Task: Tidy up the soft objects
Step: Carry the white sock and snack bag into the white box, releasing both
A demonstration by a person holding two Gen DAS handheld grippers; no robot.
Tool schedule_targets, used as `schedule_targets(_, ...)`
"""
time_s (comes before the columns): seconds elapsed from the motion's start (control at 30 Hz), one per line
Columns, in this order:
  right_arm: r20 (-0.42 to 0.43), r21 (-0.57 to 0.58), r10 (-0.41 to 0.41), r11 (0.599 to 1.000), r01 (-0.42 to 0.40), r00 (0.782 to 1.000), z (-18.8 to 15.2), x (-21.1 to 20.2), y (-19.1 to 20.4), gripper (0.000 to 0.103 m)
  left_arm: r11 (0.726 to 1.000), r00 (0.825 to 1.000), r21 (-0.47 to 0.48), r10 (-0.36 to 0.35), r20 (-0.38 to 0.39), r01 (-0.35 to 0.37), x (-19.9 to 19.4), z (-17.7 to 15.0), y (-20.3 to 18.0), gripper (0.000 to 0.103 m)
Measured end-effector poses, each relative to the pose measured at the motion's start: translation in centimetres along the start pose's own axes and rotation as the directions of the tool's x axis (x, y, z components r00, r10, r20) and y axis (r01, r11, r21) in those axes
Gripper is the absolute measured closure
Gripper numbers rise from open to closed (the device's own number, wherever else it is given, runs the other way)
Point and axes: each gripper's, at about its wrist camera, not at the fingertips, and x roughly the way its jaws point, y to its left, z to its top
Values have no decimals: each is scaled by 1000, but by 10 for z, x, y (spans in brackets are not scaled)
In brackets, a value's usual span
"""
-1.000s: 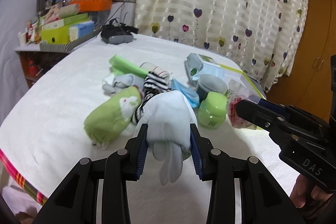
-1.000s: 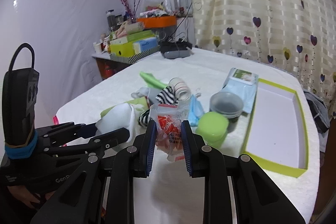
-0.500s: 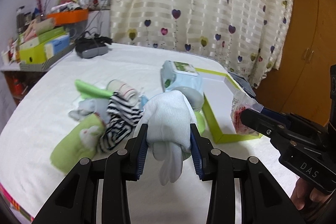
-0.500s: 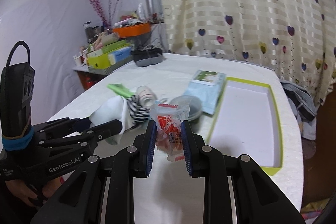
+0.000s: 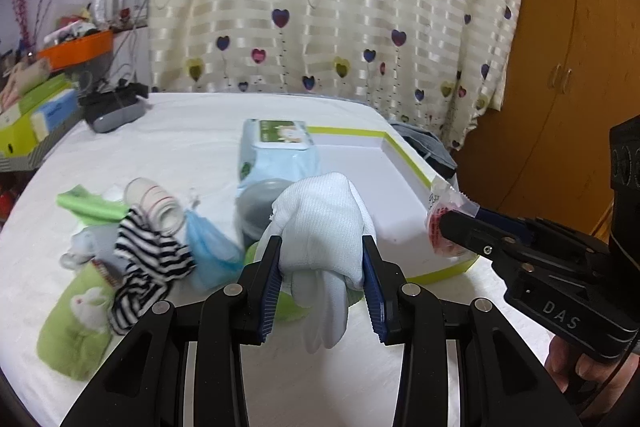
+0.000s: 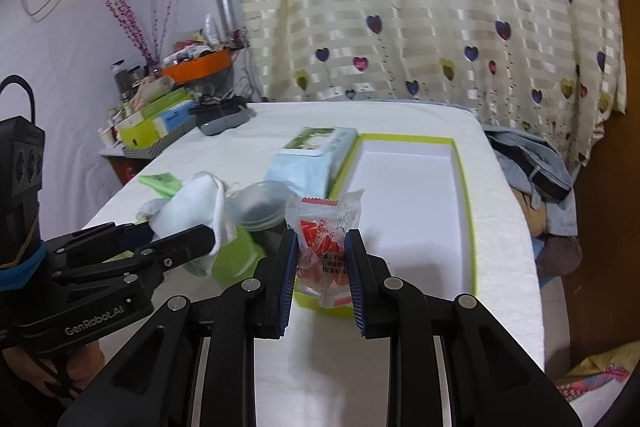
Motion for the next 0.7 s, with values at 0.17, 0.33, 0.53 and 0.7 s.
schedule_targets(0.17,-18,29,-21,999,21,1000,-1,9,-20,78,999,999,21,-33,-18,33,17,7,-16,67)
schedule_targets(0.33,-48,58,-44,997,47,998,-4,21,-41,78,998,997,27,-48,-56,50,43,13,-29,67)
schedule_targets(0.53,-80,81,-73,994,80,994,-2,37,-64,78,997,992,30,-71,-101,74,73,19,-41,67)
schedule_targets(0.7,-103,81,-83,992,92,991,2,51,-76,78,996,989,43,-74,-125,80,93,24,-50,67)
